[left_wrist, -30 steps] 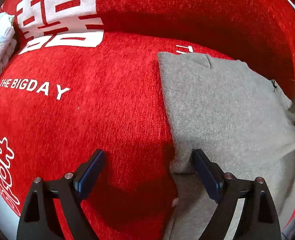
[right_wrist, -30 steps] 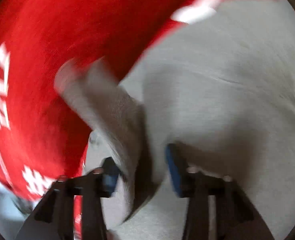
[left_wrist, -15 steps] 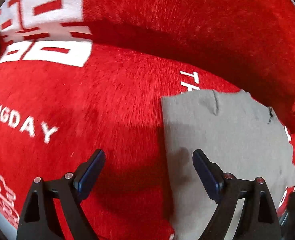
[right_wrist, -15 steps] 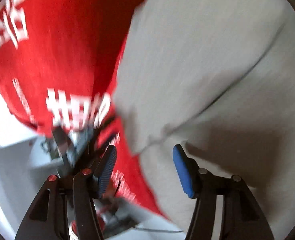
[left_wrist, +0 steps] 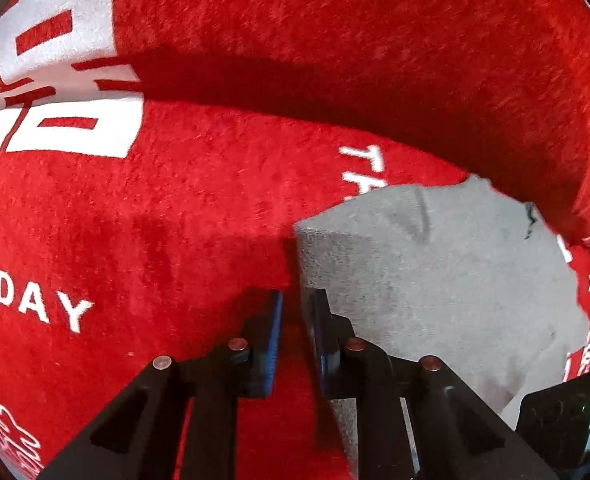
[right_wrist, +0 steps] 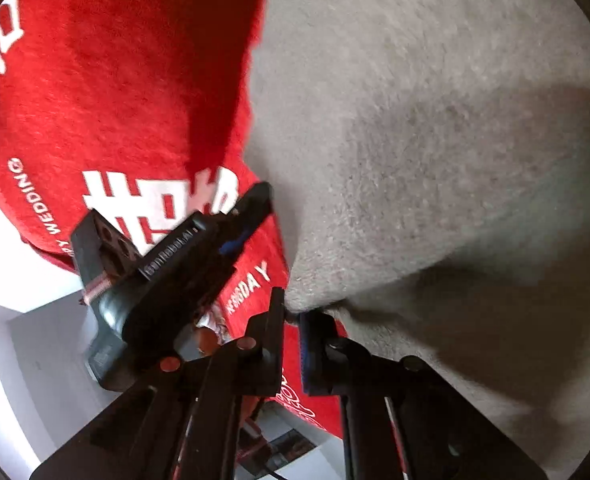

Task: Fold small clothes

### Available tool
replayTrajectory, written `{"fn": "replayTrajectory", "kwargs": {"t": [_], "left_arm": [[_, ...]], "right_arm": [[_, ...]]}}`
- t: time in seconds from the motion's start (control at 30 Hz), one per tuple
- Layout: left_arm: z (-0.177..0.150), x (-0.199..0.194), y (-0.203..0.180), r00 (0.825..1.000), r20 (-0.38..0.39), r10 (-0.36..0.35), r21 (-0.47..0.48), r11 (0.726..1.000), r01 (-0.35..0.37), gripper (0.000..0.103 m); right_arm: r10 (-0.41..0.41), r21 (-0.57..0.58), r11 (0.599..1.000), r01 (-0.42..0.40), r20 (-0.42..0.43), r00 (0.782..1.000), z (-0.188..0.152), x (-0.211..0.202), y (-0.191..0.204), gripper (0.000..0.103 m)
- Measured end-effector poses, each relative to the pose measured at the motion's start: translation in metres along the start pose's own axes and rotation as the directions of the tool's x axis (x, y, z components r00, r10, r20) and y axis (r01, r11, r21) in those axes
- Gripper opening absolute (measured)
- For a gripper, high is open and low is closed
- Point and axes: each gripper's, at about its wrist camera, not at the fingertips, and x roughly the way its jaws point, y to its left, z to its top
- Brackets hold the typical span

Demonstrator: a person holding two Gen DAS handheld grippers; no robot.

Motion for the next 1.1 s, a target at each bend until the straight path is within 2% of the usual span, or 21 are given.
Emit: {"fn": "replayTrajectory", "kwargs": {"t": [0.1, 0.17, 0.23, 0.27, 0.3, 0.33, 0.37, 0.43, 0.5, 0.57, 0.63, 0.7, 0.73, 0.83, 0.9, 0.93, 0.97, 1.0, 1.03, 1.07, 1.1], "left_arm": [[0.000, 0.000, 0.005, 0.999, -0.002, 0.051, 0.007, 0.999, -0.051, 0.018], [-0.005, -0.004, 0.008, 0.998, -0.001, 0.068, 0.005, 0.998, -0.068, 0.018], [-0.012, -0.013, 0.005, 0.997, 0.016, 0.078, 0.010, 0.997, -0.078, 0.018], [-0.015, -0.020, 0.002, 0.996, 0.034, 0.082, 0.014, 0.996, -0.083, 0.018], [-0.018, -0.025, -0.001, 0.995, 0.049, 0.084, 0.020, 0.996, -0.085, 0.018], [-0.017, -0.029, -0.010, 0.995, 0.060, 0.080, 0.023, 0.996, -0.081, 0.018], [-0.018, -0.033, -0.016, 0.995, 0.072, 0.068, 0.025, 0.997, -0.070, 0.018], [-0.023, -0.036, -0.030, 0.995, 0.086, 0.057, 0.032, 0.998, -0.060, 0.018], [-0.026, -0.036, -0.044, 0.994, 0.090, 0.056, 0.044, 0.997, -0.060, 0.018], [-0.033, -0.028, -0.057, 0.995, 0.079, 0.064, 0.058, 0.996, -0.069, 0.018], [-0.036, -0.021, -0.065, 0.995, 0.062, 0.078, 0.065, 0.994, -0.082, 0.018], [-0.040, -0.012, -0.070, 0.994, 0.051, 0.101, 0.068, 0.992, -0.105, 0.018], [-0.046, -0.011, -0.074, 0.992, 0.052, 0.114, 0.071, 0.991, -0.118, 0.018], [-0.050, -0.011, -0.079, 0.987, 0.070, 0.143, 0.084, 0.985, -0.148, 0.018], [-0.052, -0.013, -0.079, 0.984, 0.074, 0.161, 0.095, 0.981, -0.168, 0.018], [-0.052, -0.011, -0.081, 0.982, 0.076, 0.171, 0.098, 0.979, -0.178, 0.018], [-0.051, -0.008, -0.085, 0.980, 0.079, 0.182, 0.098, 0.977, -0.189, 0.018], [-0.051, -0.008, -0.087, 0.978, 0.080, 0.192, 0.097, 0.975, -0.199, 0.018], [-0.051, -0.007, -0.091, 0.976, 0.080, 0.201, 0.095, 0.973, -0.209, 0.018], [-0.051, -0.007, -0.093, 0.974, 0.080, 0.212, 0.094, 0.971, -0.219, 0.018], [-0.050, -0.006, -0.096, 0.972, 0.078, 0.223, 0.093, 0.969, -0.229, 0.018]], "right_arm": [[-0.012, 0.005, 1.000, 0.012, -0.031, 0.999, -0.002, 0.009, -0.011, 0.007], [-0.019, -0.012, 1.000, 0.019, -0.040, 0.999, -0.001, -0.006, -0.009, 0.012], [-0.078, -0.100, 0.992, 0.074, -0.031, 0.996, 0.001, -0.038, -0.001, 0.019], [-0.107, -0.144, 0.984, 0.107, 0.009, 0.994, 0.005, -0.058, 0.004, 0.038], [-0.141, -0.172, 0.974, 0.149, 0.058, 0.988, 0.011, -0.080, 0.006, 0.051], [-0.187, -0.184, 0.960, 0.211, 0.142, 0.972, 0.020, -0.111, 0.006, 0.067], [-0.217, -0.173, 0.952, 0.253, 0.202, 0.955, 0.026, -0.134, 0.002, 0.067], [-0.279, -0.100, 0.940, 0.325, 0.322, 0.905, 0.046, -0.184, -0.012, 0.067], [-0.313, -0.001, 0.940, 0.342, 0.396, 0.863, 0.066, -0.222, -0.028, 0.067], [-0.314, 0.058, 0.945, 0.321, 0.428, 0.847, 0.080, -0.242, -0.039, 0.067], [-0.296, 0.107, 0.955, 0.278, 0.447, 0.844, 0.096, -0.253, -0.049, 0.064], [-0.289, 0.111, 0.957, 0.268, 0.450, 0.845, 0.110, -0.257, -0.049, 0.037], [-0.295, 0.101, 0.955, 0.279, 0.441, 0.847, 0.113, -0.255, -0.046, 0.008], [-0.336, 0.019, 0.930, 0.366, 0.441, 0.832, 0.117, -0.259, -0.033, 0.008], [-0.405, -0.044, 0.882, 0.469, 0.438, 0.802, 0.119, -0.251, -0.023, 0.008], [-0.458, -0.047, 0.850, 0.525, 0.428, 0.779, 0.123, -0.251, -0.028, 0.008], [-0.475, -0.039, 0.842, 0.538, 0.420, 0.773, 0.124, -0.253, -0.034, 0.008], [-0.447, -0.032, 0.864, 0.502, 0.411, 0.795, 0.127, -0.259, -0.041, 0.006], [-0.455, -0.022, 0.861, 0.508, 0.411, 0.790, 0.127, -0.264, -0.043, 0.006], [-0.471, -0.017, 0.851, 0.524, 0.416, 0.778, 0.127, -0.269, -0.043, 0.007], [-0.508, -0.009, 0.826, 0.564, 0.423, 0.750, 0.125, -0.274, -0.040, 0.008]]}}
